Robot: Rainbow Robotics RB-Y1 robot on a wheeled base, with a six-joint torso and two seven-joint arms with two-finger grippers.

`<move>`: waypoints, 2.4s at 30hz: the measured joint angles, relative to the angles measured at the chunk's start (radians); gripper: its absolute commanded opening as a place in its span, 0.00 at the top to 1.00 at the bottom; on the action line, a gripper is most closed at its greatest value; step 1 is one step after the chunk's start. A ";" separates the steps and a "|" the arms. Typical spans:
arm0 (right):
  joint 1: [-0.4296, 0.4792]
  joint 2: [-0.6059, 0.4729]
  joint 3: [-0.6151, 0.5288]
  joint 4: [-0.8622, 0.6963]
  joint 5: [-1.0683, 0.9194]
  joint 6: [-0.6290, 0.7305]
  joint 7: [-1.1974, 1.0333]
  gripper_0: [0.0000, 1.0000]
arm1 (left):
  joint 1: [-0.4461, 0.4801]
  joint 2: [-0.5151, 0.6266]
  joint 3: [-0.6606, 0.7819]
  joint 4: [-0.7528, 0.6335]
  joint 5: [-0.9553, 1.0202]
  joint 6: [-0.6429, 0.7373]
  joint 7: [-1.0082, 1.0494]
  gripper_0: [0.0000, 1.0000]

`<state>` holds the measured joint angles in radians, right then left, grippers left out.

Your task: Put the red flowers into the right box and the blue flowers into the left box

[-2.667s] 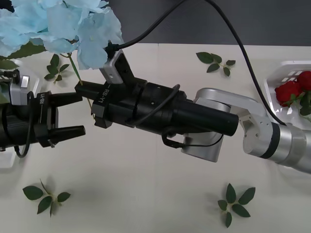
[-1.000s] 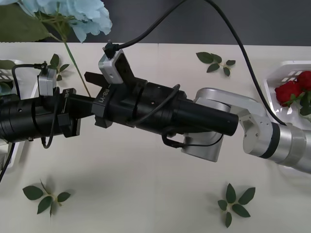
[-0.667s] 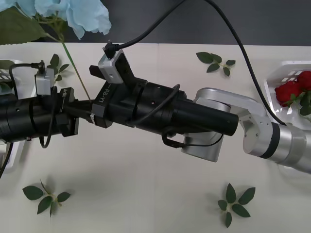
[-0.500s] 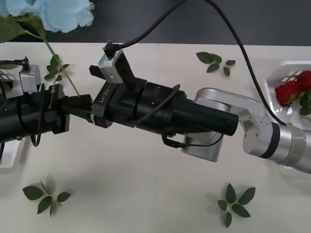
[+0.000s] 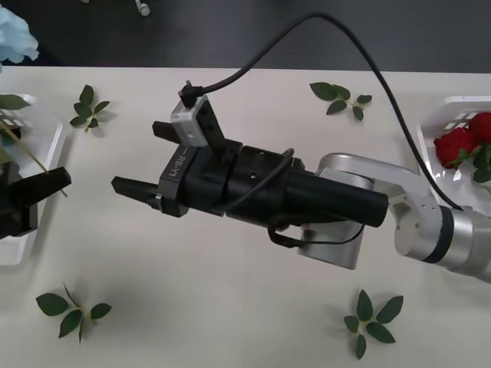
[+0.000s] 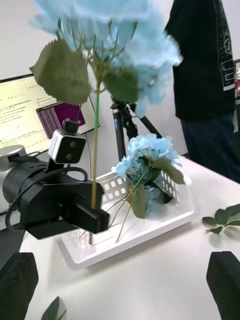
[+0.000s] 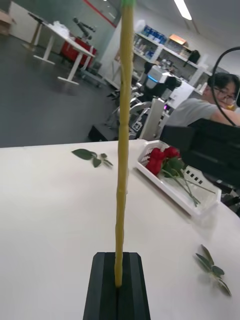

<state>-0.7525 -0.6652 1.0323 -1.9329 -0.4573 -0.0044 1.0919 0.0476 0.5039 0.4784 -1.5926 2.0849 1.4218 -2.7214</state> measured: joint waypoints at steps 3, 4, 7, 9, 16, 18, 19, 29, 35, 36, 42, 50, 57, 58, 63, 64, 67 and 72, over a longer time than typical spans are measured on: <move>0.009 -0.068 -0.037 -0.055 -0.003 0.028 -0.001 0.00 | 0.059 0.040 0.028 0.000 0.032 -0.022 0.000 1.00; 0.017 -0.090 -0.051 -0.074 -0.008 0.045 -0.001 0.00 | 0.075 0.049 0.037 0.000 0.039 -0.029 0.000 1.00; 0.045 -0.172 -0.084 -0.131 -0.018 0.055 -0.001 0.00 | 0.126 0.069 0.068 0.000 0.067 -0.068 0.000 1.00; 0.056 -0.230 -0.090 -0.164 -0.035 0.055 -0.003 0.00 | 0.158 0.077 0.084 0.000 0.093 -0.108 0.000 1.00; 0.141 -0.381 -0.160 -0.259 -0.149 0.058 -0.010 0.00 | 0.268 0.078 0.121 0.000 0.116 -0.253 0.000 1.00; 0.205 -0.391 -0.226 -0.294 -0.170 0.103 -0.026 0.00 | 0.296 0.078 0.121 0.000 0.116 -0.293 0.000 1.00; 0.241 -0.391 -0.267 -0.316 -0.174 0.152 -0.036 0.00 | 0.309 0.078 0.121 0.000 0.116 -0.307 0.000 1.00; 0.548 -0.254 -0.695 -0.582 -0.378 0.613 0.004 0.00 | 0.406 0.176 0.123 0.000 -0.001 -0.407 0.166 0.99; 0.567 -0.090 -0.851 -0.598 -0.612 0.881 0.410 0.00 | 0.418 0.230 0.184 -0.001 -0.221 -0.424 0.339 1.00; 0.572 -0.065 -0.885 -0.593 -0.663 0.912 0.474 0.00 | 0.418 0.234 0.198 -0.001 -0.254 -0.424 0.376 1.00; 0.596 0.021 -1.049 -0.493 -0.919 1.058 0.773 0.00 | 0.397 0.258 0.247 -0.001 -0.457 -0.424 0.583 1.00; 0.593 0.028 -1.152 -0.256 -1.130 1.229 1.155 0.00 | 0.294 0.264 0.245 -0.001 -0.685 -0.424 0.750 0.99; 0.554 0.028 -1.171 -0.073 -1.195 1.312 1.355 0.00 | 0.197 0.264 0.192 0.001 -0.833 -0.424 0.865 0.98; 0.547 0.028 -1.171 -0.044 -1.207 1.314 1.393 0.00 | 0.187 0.264 0.185 0.001 -0.846 -0.424 0.878 0.97; 0.522 0.014 -1.171 0.069 -1.278 1.314 1.496 0.00 | 0.163 0.264 0.173 0.002 -0.870 -0.424 0.893 0.11; 0.522 0.009 -1.171 0.085 -1.292 1.315 1.521 0.00 | 0.163 0.264 0.173 0.002 -0.868 -0.424 0.893 0.00; 0.522 -0.006 -1.172 0.127 -1.335 1.345 1.601 0.00 | 0.164 0.264 0.173 0.003 -0.850 -0.424 0.893 0.00; 0.522 -0.011 -1.213 0.157 -1.374 1.436 1.611 0.00 | 0.164 0.264 0.173 0.003 -0.802 -0.424 0.893 0.00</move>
<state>-0.2306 -0.6762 -0.1805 -1.7764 -1.8312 1.4315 2.7028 0.2112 0.7684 0.6510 -1.5896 1.2828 0.9973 -1.8289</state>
